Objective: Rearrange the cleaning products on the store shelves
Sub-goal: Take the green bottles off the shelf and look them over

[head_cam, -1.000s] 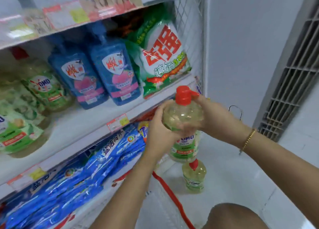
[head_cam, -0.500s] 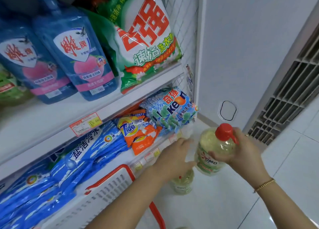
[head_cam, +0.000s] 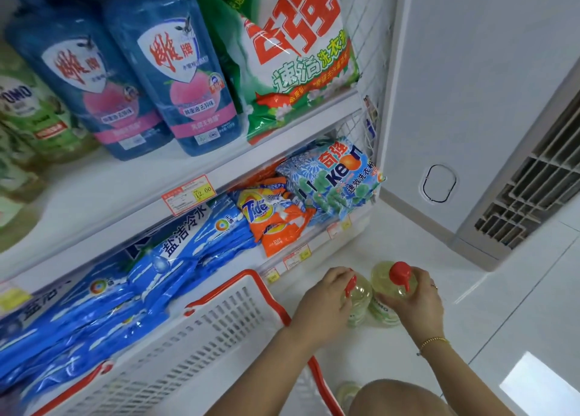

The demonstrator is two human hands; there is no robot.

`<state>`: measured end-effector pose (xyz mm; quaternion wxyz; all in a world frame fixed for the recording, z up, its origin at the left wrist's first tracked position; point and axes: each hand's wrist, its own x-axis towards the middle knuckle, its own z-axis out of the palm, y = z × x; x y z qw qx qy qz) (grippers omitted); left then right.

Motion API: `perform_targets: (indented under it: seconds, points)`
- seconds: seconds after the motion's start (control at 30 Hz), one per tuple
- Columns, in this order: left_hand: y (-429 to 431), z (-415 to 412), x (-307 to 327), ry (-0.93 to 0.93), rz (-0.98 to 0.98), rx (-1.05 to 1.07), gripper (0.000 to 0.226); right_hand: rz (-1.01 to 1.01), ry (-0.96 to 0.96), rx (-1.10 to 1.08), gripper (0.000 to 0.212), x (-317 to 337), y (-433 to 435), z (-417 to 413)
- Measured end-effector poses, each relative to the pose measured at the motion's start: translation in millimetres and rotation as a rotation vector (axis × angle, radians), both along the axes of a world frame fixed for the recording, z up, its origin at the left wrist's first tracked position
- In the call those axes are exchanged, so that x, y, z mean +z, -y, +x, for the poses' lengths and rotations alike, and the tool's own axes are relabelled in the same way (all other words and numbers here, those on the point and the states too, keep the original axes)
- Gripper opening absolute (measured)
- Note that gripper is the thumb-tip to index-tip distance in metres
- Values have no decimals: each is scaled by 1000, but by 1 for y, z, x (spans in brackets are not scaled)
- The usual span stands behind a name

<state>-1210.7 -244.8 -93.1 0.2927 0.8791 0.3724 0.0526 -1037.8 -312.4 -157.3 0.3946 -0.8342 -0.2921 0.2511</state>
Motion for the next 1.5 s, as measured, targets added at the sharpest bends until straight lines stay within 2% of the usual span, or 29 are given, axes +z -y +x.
perform_targets:
  seconds: [0.1, 0.2, 0.33, 0.37, 0.47, 0.5, 0.6, 0.7, 0.77, 0.83, 0.93, 1.03, 1.13, 1.2, 1.23, 1.3, 1.33, 1.5]
  points:
    - [2, 0, 1, 24, -71, 34, 55, -40, -34, 33, 77, 5, 4, -1]
    - [2, 1, 12, 31, -173, 119, 48, -214, -71, 159, 73, 37, -4, 7]
    - [-3, -15, 53, 191, -215, 284, 14, -412, 124, 485, 65, 125, -26, 12]
    - [-7, -25, 67, 219, -176, 314, 15, -409, 205, 567, 58, 151, -32, 5]
    - [-21, -68, 113, 272, 0, 405, 32, -222, 361, 745, 19, 225, -53, -32]
    - [-26, -87, 128, 330, 82, 450, 37, -132, 401, 779, 14, 246, -62, -49]
    - [-44, -158, 164, 494, 334, 626, 33, 184, 453, 827, 20, 292, -94, -107]
    - [-67, -235, 184, 488, 566, 719, 11, 365, 452, 956, 17, 317, -133, -164]
    - [-80, -278, 191, 409, 737, 793, 19, 414, 419, 1008, 18, 328, -165, -200]
    - [-94, -319, 191, 459, 846, 986, 30, 460, 320, 1000, 19, 334, -199, -235]
    - [-114, -357, 186, 693, 737, 1207, 51, 410, 114, 998, 29, 324, -246, -292]
    - [-126, -368, 177, 817, 591, 1185, 65, 283, 39, 973, 35, 301, -283, -341]
    - [-129, -372, 175, 844, 517, 1181, 71, 194, 34, 971, 33, 289, -314, -378]
    - [-127, -373, 175, 869, 467, 1196, 72, 204, 79, 909, 31, 286, -336, -398]
    - [-126, -373, 175, 889, 455, 1204, 71, 232, 44, 858, 40, 285, -346, -405]
    - [-125, -373, 176, 942, 427, 1212, 70, 323, -40, 706, 74, 282, -362, -414]
    - [-125, -374, 177, 973, 409, 1213, 70, 364, -49, 666, 80, 282, -366, -416]
    - [-126, -373, 180, 1055, 351, 1217, 71, 423, -15, 584, 77, 287, -377, -416]
